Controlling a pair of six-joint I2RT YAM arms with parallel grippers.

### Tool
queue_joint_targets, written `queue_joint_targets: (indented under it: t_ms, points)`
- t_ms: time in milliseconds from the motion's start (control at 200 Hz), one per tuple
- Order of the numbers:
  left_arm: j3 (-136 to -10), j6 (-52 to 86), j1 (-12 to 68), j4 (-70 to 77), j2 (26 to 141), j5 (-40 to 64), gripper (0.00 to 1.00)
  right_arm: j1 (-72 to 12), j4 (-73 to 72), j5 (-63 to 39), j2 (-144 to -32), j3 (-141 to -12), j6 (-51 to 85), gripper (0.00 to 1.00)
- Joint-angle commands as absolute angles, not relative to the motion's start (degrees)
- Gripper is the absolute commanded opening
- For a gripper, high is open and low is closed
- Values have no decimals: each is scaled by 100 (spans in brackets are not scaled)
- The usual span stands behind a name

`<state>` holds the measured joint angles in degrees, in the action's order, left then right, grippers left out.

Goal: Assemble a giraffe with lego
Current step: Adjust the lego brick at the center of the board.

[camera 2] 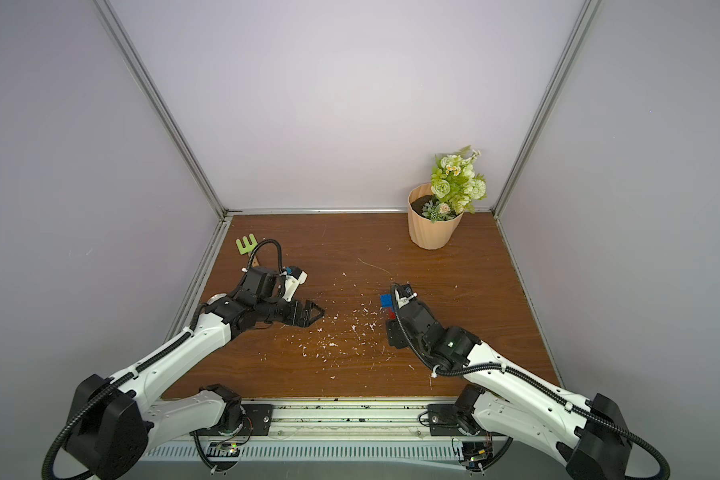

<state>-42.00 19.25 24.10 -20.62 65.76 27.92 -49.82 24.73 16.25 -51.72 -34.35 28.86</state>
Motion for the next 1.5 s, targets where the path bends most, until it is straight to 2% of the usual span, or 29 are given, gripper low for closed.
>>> queue_joint_targets:
  t_ms: [0,155,315,781,1496]
  points:
    - [-4219,1891,2470,-2145,6566,2716,100,-5077,1441,2153,-4886,-2930,3155,76]
    - [-4225,1890,2470,-2138,6565,2704,100,-5255,762,2602,-4525,-2373,2970,75]
    - [-4231,1889,2465,-2153,6573,2681,99,-5297,229,2954,-4678,-2174,2612,74]
    - [-4222,1884,2469,-2153,6548,2668,100,-5302,-1590,2805,-5251,-1551,2149,69]
    - [-4235,1881,2469,-2162,6598,2682,100,-5235,-2519,3263,-6377,-1602,1981,63]
